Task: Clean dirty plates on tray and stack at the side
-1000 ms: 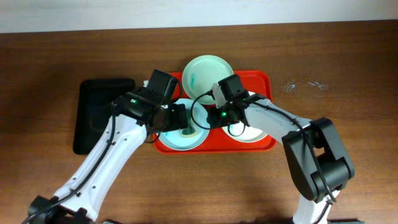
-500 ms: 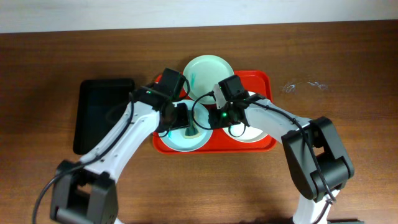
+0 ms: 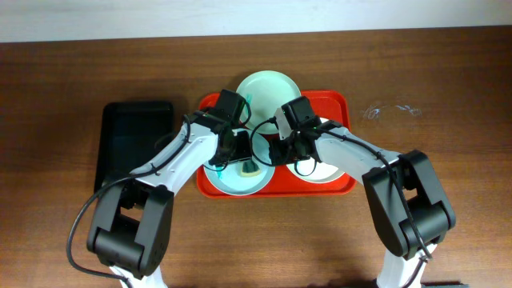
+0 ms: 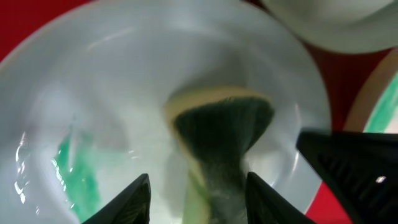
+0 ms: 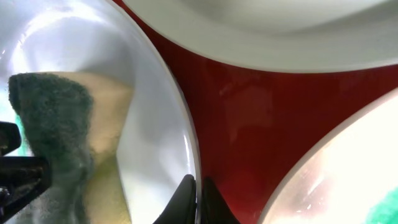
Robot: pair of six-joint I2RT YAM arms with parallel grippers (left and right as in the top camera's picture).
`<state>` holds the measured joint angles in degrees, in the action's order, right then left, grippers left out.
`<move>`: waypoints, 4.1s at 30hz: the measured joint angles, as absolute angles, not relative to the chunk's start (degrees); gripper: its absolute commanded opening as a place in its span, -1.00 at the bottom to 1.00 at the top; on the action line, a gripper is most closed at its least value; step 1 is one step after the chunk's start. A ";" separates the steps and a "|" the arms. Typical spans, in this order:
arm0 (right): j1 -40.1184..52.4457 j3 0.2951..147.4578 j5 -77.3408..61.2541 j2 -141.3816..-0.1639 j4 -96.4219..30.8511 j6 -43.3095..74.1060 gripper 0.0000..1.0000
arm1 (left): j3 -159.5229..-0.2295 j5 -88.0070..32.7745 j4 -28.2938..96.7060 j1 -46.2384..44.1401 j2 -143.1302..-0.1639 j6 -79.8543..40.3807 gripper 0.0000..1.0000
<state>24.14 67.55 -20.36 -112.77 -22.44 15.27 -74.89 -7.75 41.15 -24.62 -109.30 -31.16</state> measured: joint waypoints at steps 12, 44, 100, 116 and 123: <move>25.78 68.25 -17.17 -112.79 -23.73 18.17 -0.83 | -74.89 -8.19 40.91 -24.67 -109.32 -31.57 -0.24; 26.89 68.73 -15.90 -112.79 -24.01 19.53 -0.82 | -75.64 21.76 50.48 -25.19 -113.36 -32.64 -1.00; 27.20 69.21 -15.70 -112.79 -25.21 19.49 -0.83 | -74.78 15.44 44.53 -24.73 -113.65 -32.38 -1.00; 27.59 77.65 -8.01 -112.77 -37.69 16.56 -0.92 | -79.13 25.34 52.69 -19.20 -95.83 -32.42 -1.00; 35.22 90.43 10.63 -112.44 -50.02 13.23 -0.92 | -79.46 22.74 57.43 -6.33 -91.33 -32.60 -1.00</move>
